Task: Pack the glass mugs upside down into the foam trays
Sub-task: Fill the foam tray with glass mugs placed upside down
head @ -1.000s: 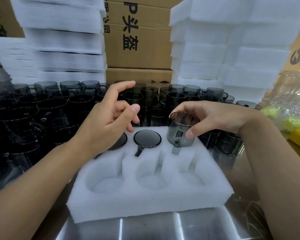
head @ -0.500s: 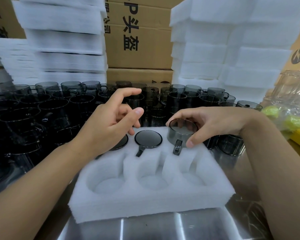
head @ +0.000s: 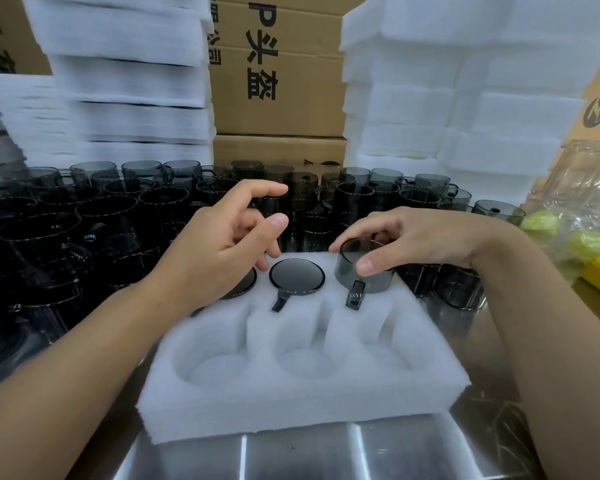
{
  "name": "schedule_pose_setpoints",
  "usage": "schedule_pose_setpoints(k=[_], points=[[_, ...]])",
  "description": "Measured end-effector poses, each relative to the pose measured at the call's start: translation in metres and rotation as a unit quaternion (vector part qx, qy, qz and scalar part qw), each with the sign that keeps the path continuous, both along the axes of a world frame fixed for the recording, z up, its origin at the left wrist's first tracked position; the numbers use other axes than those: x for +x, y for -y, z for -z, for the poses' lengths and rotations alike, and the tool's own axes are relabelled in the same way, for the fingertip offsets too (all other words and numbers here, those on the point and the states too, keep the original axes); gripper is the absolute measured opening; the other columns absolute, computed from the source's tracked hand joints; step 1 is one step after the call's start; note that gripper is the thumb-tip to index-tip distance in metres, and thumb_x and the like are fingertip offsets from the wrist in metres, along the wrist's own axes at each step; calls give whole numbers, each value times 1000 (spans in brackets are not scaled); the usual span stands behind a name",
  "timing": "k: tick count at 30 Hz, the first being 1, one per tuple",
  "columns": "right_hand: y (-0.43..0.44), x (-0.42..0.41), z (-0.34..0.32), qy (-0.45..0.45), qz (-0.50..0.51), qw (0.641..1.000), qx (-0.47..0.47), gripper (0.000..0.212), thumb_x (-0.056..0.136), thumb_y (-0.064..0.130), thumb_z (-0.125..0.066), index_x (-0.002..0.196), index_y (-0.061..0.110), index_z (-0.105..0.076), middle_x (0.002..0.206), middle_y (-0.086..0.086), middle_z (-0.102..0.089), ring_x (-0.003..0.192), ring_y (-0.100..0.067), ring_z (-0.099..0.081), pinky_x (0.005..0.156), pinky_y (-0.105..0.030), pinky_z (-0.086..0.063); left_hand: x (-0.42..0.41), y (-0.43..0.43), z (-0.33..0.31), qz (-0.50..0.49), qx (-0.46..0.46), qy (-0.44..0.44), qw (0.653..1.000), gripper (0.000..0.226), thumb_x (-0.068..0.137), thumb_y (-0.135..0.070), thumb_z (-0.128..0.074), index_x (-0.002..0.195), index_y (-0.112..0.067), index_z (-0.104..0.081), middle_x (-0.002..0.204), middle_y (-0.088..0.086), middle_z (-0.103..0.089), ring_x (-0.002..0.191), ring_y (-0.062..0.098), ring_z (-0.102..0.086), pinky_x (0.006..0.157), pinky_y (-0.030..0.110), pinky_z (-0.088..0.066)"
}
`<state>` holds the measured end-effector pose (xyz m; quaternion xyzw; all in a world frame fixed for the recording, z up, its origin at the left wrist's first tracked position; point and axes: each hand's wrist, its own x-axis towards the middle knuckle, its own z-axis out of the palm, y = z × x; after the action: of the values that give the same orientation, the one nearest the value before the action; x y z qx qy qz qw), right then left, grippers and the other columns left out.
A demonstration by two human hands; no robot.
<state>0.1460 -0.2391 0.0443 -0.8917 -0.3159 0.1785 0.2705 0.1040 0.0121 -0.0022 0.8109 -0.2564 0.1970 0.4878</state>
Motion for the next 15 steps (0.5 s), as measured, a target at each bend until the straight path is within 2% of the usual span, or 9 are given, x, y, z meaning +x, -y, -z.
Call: schedule_pose_setpoints(k=[3,5,11,15], points=[[0,1,-1,25,7,999,-44,54,53,76,-64,105,65,-58,82,37,-52,77,17,-50,79,-20,-37,-1,0,0,-2,3,-1,1000,28,82,-55,-46,110,-53,-50,73,-5,-69,62,11,-66,69,30,-50],[-1,1,0,24,9,998,-65,52,55,75,-64,106,68,-55,77,47,-47,76,24,-47,76,-18,-33,-1,0,-1,-4,5,-2,1000,30,81,-55,-45,110,-49,-50,73,-5,-69,63,10,-66,69,27,-51],[-4,0,1,31,13,995,-91,57,51,82,-59,106,73,-50,82,41,-45,80,23,-45,79,-19,-32,-2,1,-1,-5,8,1,1000,33,81,-55,-43,111,-43,-51,73,-5,-69,62,9,-66,68,21,-51],[-4,-2,1,39,11,993,-114,60,48,86,-55,107,77,-45,96,24,-43,85,18,-44,83,-20,-30,-2,0,-1,-6,12,-1,1000,32,82,-54,-43,108,-41,-55,72,-5,-69,62,8,-66,67,17,-50]])
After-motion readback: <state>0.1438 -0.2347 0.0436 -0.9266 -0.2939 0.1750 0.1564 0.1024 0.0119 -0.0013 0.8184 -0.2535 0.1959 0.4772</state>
